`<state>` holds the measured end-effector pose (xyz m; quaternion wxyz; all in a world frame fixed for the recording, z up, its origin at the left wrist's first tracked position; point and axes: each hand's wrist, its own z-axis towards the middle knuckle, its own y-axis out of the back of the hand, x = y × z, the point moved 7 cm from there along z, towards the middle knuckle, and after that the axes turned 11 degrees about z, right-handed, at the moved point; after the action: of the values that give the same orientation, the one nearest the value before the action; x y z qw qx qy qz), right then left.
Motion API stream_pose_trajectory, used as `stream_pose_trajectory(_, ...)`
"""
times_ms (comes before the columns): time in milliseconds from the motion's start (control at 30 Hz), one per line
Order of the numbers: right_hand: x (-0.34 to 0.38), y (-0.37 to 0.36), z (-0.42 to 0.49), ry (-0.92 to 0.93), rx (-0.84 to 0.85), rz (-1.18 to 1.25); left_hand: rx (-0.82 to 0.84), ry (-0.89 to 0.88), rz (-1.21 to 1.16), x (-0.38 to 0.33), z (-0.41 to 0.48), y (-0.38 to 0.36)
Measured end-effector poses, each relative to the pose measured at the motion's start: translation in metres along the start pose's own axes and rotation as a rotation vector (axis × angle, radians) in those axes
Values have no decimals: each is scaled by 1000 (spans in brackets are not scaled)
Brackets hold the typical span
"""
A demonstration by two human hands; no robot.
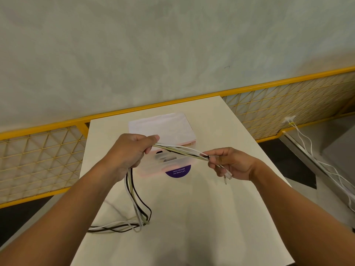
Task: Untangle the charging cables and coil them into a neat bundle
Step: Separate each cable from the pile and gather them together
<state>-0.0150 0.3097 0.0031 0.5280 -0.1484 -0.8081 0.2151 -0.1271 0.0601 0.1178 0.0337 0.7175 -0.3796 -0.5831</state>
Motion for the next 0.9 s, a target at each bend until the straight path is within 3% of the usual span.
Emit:
stream_pose_trajectory(333,-20,16,-9,-217,-43,-233,25,25,-13,3,2,-5)
stream_pose_trajectory(533,-19,20,-13,-155,-75,-115,0,36,-42,4,3,3)
stream_pose_trajectory(700,-10,28,-8,-21,-231,-102,4,35,-52,6,3,4)
stream_pose_trajectory(900,-18,33,-9,-67,-244,-63,-39,42,-75,6,5,11)
